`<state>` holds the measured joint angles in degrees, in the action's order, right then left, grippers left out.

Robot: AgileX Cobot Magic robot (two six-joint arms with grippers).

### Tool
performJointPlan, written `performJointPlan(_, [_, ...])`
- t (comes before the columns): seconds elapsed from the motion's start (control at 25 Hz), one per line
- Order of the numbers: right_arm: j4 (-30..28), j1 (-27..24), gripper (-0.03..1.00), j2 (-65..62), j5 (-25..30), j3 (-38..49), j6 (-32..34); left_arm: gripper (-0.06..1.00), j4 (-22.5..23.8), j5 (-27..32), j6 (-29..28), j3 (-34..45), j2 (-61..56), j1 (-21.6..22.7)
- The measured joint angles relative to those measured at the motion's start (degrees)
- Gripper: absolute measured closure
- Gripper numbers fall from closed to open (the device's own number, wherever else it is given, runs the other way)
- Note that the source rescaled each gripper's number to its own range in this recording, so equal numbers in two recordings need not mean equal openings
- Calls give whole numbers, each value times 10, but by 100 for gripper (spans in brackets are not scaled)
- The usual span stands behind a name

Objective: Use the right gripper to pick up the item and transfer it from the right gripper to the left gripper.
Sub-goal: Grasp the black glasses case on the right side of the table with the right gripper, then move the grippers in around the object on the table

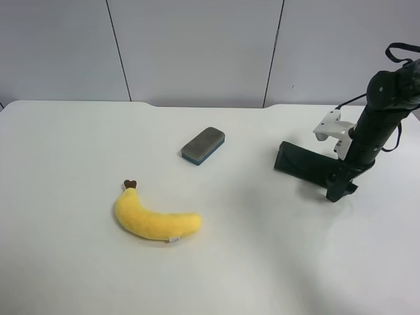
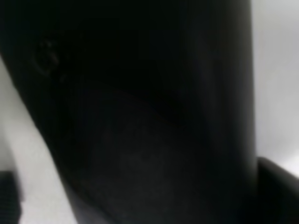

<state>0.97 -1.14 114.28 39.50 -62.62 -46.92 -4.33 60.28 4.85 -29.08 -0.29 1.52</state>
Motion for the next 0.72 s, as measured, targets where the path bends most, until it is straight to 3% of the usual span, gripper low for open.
performJointPlan(0.12, [0, 0, 69, 0, -1, 0, 0, -6, 0, 0, 0, 0, 0, 0])
performJointPlan(0.16, [0, 0, 72, 0, -1, -1, 0, -6, 0, 0, 0, 0, 0, 0])
performJointPlan(0.72, [23, 1, 78, -67, 15, -1, 31, -6, 0, 0, 0, 0, 0, 0])
